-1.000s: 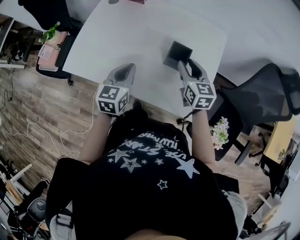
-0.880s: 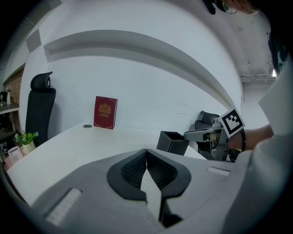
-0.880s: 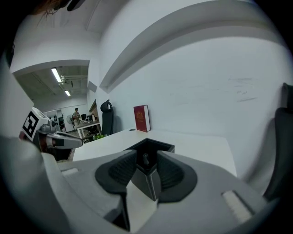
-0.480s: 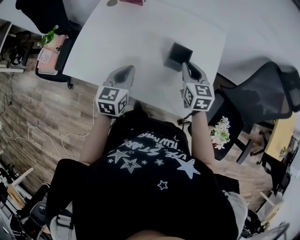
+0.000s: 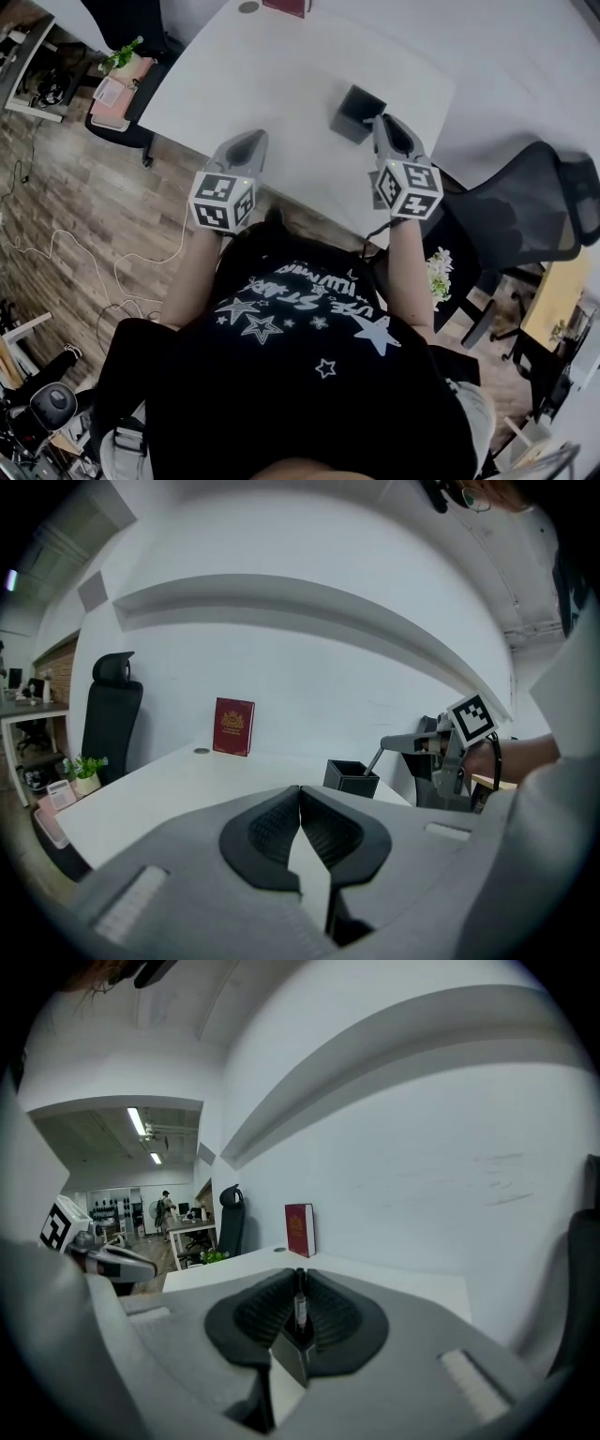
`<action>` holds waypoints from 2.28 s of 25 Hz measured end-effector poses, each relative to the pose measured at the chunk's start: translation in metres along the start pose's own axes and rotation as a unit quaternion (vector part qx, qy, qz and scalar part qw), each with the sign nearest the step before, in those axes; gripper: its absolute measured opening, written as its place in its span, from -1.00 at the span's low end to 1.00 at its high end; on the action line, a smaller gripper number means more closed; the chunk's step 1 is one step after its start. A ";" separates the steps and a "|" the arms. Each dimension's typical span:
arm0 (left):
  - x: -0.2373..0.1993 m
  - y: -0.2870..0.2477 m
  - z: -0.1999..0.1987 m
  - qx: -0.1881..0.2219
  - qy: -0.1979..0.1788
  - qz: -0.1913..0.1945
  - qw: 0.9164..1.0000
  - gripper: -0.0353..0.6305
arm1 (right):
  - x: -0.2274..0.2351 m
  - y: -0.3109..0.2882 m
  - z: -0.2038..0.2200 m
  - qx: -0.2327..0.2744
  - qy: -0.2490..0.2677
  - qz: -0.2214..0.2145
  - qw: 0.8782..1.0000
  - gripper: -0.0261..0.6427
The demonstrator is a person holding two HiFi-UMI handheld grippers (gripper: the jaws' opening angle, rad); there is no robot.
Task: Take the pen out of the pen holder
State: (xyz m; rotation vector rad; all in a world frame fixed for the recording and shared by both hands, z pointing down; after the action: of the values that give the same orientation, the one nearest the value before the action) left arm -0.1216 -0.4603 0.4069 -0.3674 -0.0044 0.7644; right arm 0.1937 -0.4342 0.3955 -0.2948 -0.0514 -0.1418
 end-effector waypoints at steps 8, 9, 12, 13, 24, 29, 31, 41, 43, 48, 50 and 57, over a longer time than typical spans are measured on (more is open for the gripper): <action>0.045 0.049 0.013 0.024 0.009 -0.062 0.998 -0.86 | 0.006 0.035 -0.043 0.070 0.034 -0.049 0.996 -0.79; 0.051 0.055 0.016 0.026 0.011 -0.069 0.997 -0.86 | 0.007 0.041 -0.046 0.077 0.036 -0.054 0.995 -0.79; 0.074 0.076 0.026 0.029 0.014 -0.085 0.996 -0.86 | 0.006 0.059 -0.048 0.086 0.043 -0.070 0.993 -0.79; 0.082 0.082 0.030 0.028 0.015 -0.090 0.995 -0.86 | 0.004 0.064 -0.048 0.088 0.047 -0.077 0.992 -0.79; 0.165 0.155 0.073 0.008 0.030 -0.140 0.990 -0.86 | -0.021 0.124 0.006 0.052 0.050 -0.156 0.985 -0.79; 0.183 0.184 0.092 -0.013 0.044 -0.153 0.987 -0.86 | -0.033 0.137 0.035 0.024 0.027 -0.177 0.984 -0.79; 0.186 0.190 0.101 -0.021 0.053 -0.153 0.987 -0.86 | -0.039 0.141 0.045 0.014 0.024 -0.183 0.983 -0.79; 0.208 0.231 0.125 -0.017 0.066 -0.146 0.987 -0.86 | -0.076 0.180 0.079 -0.025 0.027 -0.183 0.982 -0.79; 0.213 0.249 0.133 -0.016 0.069 -0.151 0.986 -0.86 | -0.086 0.195 0.086 -0.032 0.029 -0.186 0.982 -0.79; 0.227 0.297 0.152 -0.014 0.073 -0.168 0.983 -0.86 | -0.114 0.233 0.101 -0.044 0.041 -0.193 0.979 -0.79; 0.233 0.314 0.158 -0.012 0.075 -0.173 0.982 -0.86 | -0.123 0.247 0.107 -0.047 0.044 -0.194 0.979 -0.79; 0.256 0.367 0.173 0.007 0.073 -0.187 0.980 -0.86 | -0.149 0.298 0.120 -0.041 0.053 -0.201 0.977 -0.79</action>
State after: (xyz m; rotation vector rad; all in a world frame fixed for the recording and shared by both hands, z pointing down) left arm -0.2077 0.0114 0.4165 -0.3953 0.0681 0.3637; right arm 0.0868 -0.0971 0.4148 -0.3574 0.0021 -0.5627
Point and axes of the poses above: the fingertips, and each gripper's own axes: y backward along the fingers, x to its right, z out of its underside, the point moved 10 cm from there along y, backward along the fingers, and after that the axes turned 2 degrees about z, right-handed, at the moved point
